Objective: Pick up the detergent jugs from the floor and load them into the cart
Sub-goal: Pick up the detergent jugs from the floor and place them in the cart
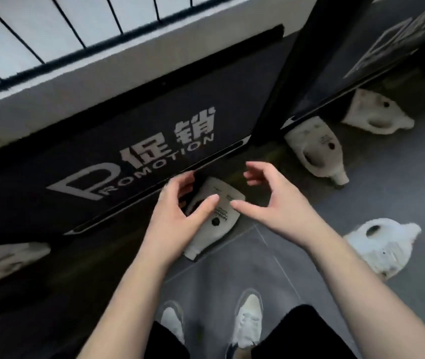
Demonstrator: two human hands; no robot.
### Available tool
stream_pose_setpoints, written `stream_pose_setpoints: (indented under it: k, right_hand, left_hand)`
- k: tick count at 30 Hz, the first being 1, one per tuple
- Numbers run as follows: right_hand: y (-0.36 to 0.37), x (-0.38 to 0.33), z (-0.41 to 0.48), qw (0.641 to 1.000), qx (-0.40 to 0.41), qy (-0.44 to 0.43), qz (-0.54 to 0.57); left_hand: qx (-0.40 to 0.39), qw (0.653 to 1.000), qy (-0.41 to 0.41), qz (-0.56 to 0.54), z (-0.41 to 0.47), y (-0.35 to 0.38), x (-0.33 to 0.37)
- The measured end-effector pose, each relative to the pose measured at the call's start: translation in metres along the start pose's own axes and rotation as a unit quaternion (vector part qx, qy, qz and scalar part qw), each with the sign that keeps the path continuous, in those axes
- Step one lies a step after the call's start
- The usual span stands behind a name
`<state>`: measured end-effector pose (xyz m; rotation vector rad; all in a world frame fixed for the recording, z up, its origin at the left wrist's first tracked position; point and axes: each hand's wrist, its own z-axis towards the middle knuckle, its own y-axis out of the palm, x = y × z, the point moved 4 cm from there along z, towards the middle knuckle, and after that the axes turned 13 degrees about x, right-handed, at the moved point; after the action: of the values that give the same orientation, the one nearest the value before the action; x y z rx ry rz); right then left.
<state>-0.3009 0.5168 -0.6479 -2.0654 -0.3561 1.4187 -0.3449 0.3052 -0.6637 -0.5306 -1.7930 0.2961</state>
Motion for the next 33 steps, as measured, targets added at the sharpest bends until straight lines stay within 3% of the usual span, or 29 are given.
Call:
stream_pose_setpoints:
  k: [8, 13, 17, 22, 29, 33]
  right_hand:
    - [0.143, 0.14, 0.096, 0.988, -0.069, -0.034, -0.133]
    - [0.197, 0.195, 0.134, 0.982, -0.086, -0.025, -0.165]
    - [0.224, 0.216, 0.153, 0.969, -0.102, -0.022, -0.225]
    - [0.248, 0.236, 0.169, 0.965, -0.076, 0.042, -0.248]
    - [0.249, 0.258, 0.168, 0.956, -0.033, 0.101, -0.274]
    - [0.239, 0.272, 0.147, 0.95, 0.006, 0.167, -0.265]
  left_hand:
    - [0.017, 0.992, -0.102, 0.074, 0.077, 0.089, -0.205]
    - [0.023, 0.984, -0.167, 0.061, 0.092, 0.138, -0.285]
    - [0.022, 0.975, -0.21, 0.071, 0.089, 0.153, -0.323]
    - [-0.011, 0.963, -0.264, 0.056, 0.086, 0.16, -0.348]
    - [-0.026, 0.964, -0.254, 0.074, 0.091, 0.177, -0.363]
    - [-0.073, 0.966, -0.228, 0.096, 0.103, 0.173, -0.358]
